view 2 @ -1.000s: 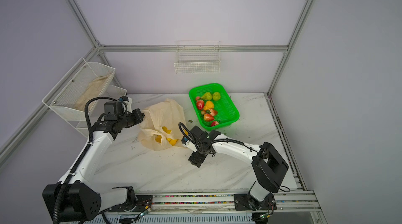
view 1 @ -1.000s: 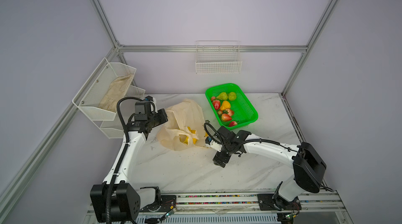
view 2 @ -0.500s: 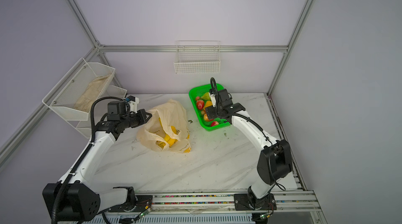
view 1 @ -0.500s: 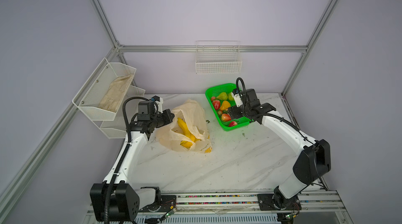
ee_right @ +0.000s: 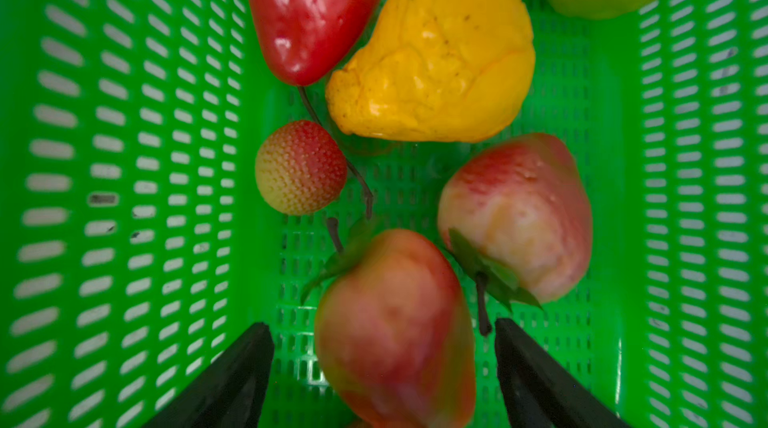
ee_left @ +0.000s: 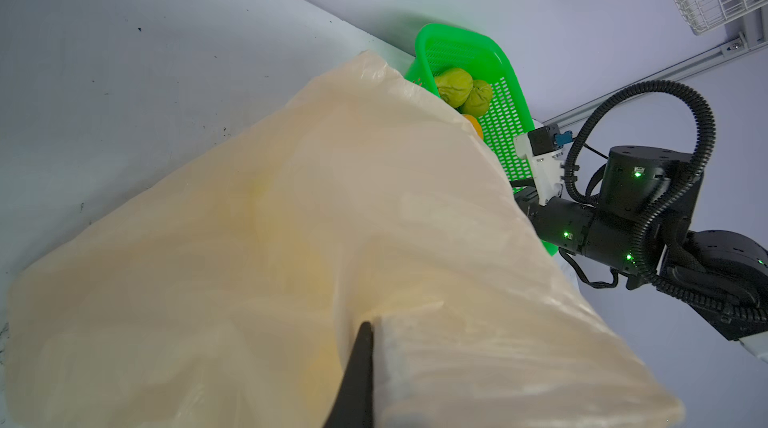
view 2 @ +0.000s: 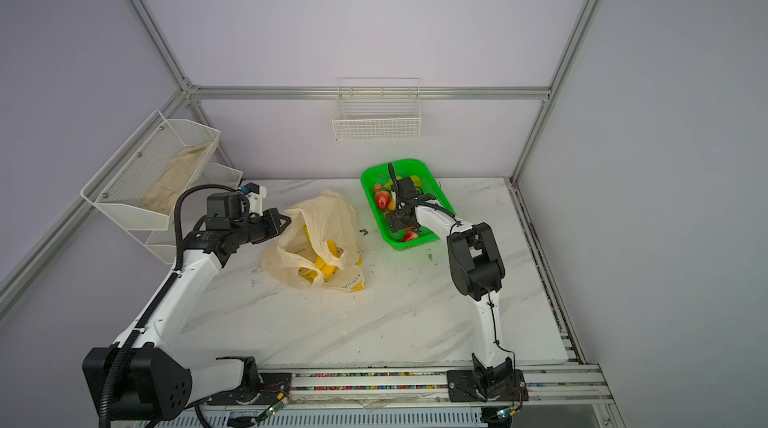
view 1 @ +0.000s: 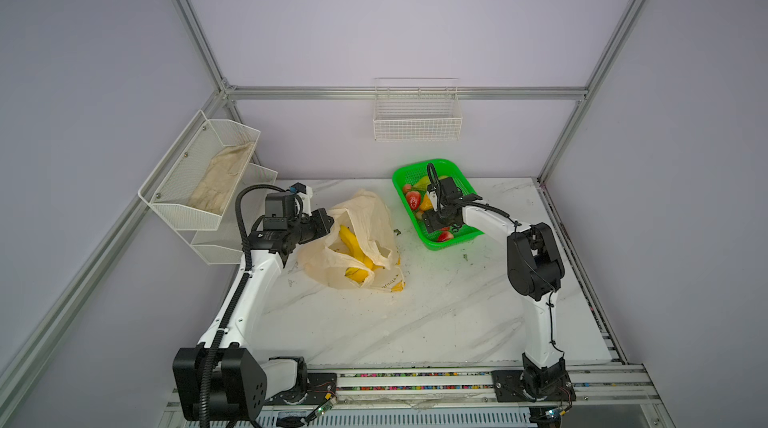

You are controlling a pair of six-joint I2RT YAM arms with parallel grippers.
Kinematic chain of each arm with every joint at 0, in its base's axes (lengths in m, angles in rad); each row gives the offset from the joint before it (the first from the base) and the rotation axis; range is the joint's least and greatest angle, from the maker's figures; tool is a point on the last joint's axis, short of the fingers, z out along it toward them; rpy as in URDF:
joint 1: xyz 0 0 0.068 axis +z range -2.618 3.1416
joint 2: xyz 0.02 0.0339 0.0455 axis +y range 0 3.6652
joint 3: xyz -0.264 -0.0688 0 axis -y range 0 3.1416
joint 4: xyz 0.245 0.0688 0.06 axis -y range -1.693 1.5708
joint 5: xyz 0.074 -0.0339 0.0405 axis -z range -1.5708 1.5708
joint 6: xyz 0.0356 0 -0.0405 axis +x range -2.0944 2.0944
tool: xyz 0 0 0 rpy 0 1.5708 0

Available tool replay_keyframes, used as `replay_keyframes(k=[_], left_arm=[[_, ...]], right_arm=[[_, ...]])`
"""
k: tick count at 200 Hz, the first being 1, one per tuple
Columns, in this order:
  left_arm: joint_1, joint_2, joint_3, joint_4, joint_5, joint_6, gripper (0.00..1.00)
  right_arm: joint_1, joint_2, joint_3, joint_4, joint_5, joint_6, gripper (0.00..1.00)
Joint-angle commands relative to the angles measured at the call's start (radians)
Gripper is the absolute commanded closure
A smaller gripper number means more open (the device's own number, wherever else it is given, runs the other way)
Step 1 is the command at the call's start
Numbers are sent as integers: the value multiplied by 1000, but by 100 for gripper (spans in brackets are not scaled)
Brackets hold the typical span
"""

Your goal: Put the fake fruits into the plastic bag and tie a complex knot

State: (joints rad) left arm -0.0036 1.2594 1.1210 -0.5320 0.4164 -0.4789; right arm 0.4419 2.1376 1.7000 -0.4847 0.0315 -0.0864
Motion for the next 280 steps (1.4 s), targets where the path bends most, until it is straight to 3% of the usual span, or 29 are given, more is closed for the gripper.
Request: replay_keyframes(k=[1,29,94,181,253,280], left_arm=[[-8,0,-28,37,9,2,100],[-9,2,-27,37,4,5,100],[-7,0,-28,38,-6,8,100],[-7,-8,-27,37,-13,11,100],[-9,-13,-28,38,19,-1,100],[-10,-20,-31,40,14,-1,100]], right_arm=[[-2,13,32,-13,-40,1,21],[-5,39,26,-14,-40,-1,27],[-14,73,44,-28,-37,-1,25],[-15,93,63,-69,-48,-14,41],[-20,-77,104,-29,-81,-20,45],[-20,-201,31,16,-109,4,46]])
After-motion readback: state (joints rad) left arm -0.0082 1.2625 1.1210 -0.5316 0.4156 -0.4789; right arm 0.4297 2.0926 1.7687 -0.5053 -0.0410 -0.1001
